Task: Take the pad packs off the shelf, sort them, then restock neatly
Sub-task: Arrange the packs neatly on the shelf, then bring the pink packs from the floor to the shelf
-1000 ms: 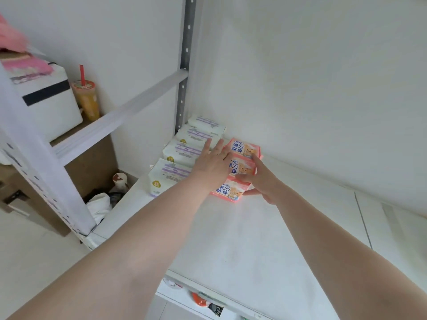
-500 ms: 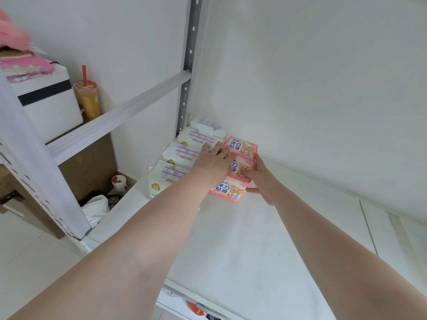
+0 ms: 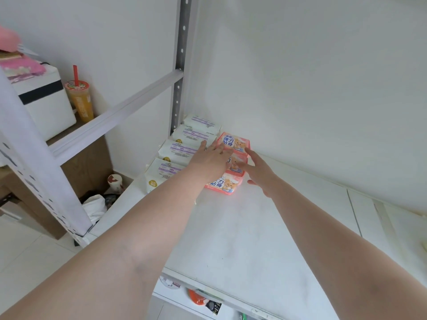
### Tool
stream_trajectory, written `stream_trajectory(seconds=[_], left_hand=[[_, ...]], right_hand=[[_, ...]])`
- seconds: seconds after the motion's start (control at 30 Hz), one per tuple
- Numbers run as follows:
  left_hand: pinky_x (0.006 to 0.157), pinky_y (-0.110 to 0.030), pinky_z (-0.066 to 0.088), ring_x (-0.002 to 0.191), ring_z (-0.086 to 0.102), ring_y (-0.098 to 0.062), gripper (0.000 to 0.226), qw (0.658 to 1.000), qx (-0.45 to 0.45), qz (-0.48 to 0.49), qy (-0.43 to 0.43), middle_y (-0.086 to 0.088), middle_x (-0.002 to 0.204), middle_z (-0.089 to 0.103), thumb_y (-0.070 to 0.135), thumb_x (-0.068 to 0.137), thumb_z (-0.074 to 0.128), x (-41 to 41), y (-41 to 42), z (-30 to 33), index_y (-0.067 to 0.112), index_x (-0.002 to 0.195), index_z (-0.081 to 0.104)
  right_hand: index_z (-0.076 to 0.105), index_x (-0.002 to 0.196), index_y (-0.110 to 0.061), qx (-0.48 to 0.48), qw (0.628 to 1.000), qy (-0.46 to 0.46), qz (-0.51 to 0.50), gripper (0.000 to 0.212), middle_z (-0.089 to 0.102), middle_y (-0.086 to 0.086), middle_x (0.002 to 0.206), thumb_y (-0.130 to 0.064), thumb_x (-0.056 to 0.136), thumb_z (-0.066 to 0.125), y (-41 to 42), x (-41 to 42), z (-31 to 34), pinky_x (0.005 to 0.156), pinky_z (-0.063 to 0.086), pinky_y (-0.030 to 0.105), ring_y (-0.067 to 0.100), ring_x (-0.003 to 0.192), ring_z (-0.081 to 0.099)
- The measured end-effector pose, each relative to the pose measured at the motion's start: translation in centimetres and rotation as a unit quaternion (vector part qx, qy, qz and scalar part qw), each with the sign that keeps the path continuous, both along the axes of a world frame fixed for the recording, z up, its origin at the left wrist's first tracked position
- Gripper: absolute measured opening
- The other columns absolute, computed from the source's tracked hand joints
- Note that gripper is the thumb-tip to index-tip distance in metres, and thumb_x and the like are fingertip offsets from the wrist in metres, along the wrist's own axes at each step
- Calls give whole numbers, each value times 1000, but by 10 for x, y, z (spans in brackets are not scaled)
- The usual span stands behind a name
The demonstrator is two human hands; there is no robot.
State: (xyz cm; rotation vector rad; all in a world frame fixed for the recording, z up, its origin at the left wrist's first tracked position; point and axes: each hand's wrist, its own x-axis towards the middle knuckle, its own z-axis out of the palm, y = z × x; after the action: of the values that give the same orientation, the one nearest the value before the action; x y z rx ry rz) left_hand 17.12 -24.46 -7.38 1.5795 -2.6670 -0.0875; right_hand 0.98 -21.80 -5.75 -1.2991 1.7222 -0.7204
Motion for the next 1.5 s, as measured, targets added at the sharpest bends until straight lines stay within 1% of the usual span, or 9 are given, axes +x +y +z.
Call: stream_trajectory(seconds=[0.13, 0.27, 0.37, 0.57, 0.67, 0.87, 1.0, 1.3, 1.5], left_hand=[[115, -46, 17, 143, 25, -27, 50, 998, -46, -25, -19, -10, 151, 35, 33, 101, 31, -3, 28, 21, 15, 147, 26], [107, -36, 29, 127, 46, -26, 48, 998, -40, -46, 2, -6, 136, 52, 27, 94, 45, -7, 85, 41, 16, 140, 40], [102, -36, 34, 122, 49, -28, 49, 998, -12, -68, 3, -8, 133, 52, 23, 92, 47, -14, 144, 43, 15, 140, 39], [109, -33, 26, 127, 45, -24, 51, 992, 17, -126, 10, -4, 138, 49, 20, 90, 48, -27, 243, 31, 17, 141, 40], [105, -32, 30, 124, 47, -24, 45, 987, 7, -158, 8, -5, 133, 53, 19, 89, 48, -32, 282, 31, 15, 134, 46], [100, -34, 37, 122, 49, -26, 48, 964, 24, -263, -17, -5, 134, 51, 21, 89, 48, -20, 367, 19, 17, 137, 42], [96, -36, 40, 125, 47, -28, 48, 946, 70, -314, -46, -7, 137, 48, 24, 91, 47, -22, 440, 1, 16, 138, 41], [98, -36, 39, 123, 49, -29, 50, 878, 91, -460, -94, -8, 133, 52, 24, 88, 48, -71, 603, -30, 17, 137, 42], [91, -38, 43, 120, 50, -30, 46, 879, 139, -437, -129, -7, 129, 53, 31, 90, 48, -113, 700, -68, 18, 134, 43]], right_hand=[[34, 148, -30, -26, 995, 87, 27, 60, 43, 1, 148, -23, 94, 59, 28, -7, 13, 89, 39, 28, 23, 130, 45], [35, 147, -22, -30, 965, 254, 63, 57, 45, 10, 141, -24, 94, 57, 84, -17, 19, 89, 41, 28, 24, 126, 47], [37, 145, -20, -21, 951, 297, 82, 54, 46, 10, 134, -24, 94, 55, 145, -21, 19, 91, 42, 30, 25, 115, 52], [46, 138, -20, -33, 961, 274, 1, 52, 48, 5, 133, -21, 89, 61, 271, -9, 0, 93, 46, 34, 23, 116, 54], [47, 136, -21, -19, 959, 271, -83, 51, 47, 3, 134, -21, 87, 61, 335, -3, -13, 85, 47, 32, 23, 114, 55], [45, 138, -23, 101, 927, 297, -205, 54, 45, 4, 133, -26, 86, 62, 484, 17, -36, 90, 49, 39, 27, 122, 48], [47, 135, -22, 158, 912, 271, -265, 55, 48, 5, 128, -28, 83, 64, 579, 32, -50, 87, 48, 36, 26, 120, 50], [50, 131, -20, 230, 875, 238, -352, 50, 52, 7, 119, -29, 84, 65, 769, 27, -72, 83, 51, 37, 28, 112, 55], [46, 136, -22, 269, 866, 229, -355, 55, 50, 5, 128, -32, 86, 67, 884, -14, -87, 78, 45, 31, 26, 111, 56]])
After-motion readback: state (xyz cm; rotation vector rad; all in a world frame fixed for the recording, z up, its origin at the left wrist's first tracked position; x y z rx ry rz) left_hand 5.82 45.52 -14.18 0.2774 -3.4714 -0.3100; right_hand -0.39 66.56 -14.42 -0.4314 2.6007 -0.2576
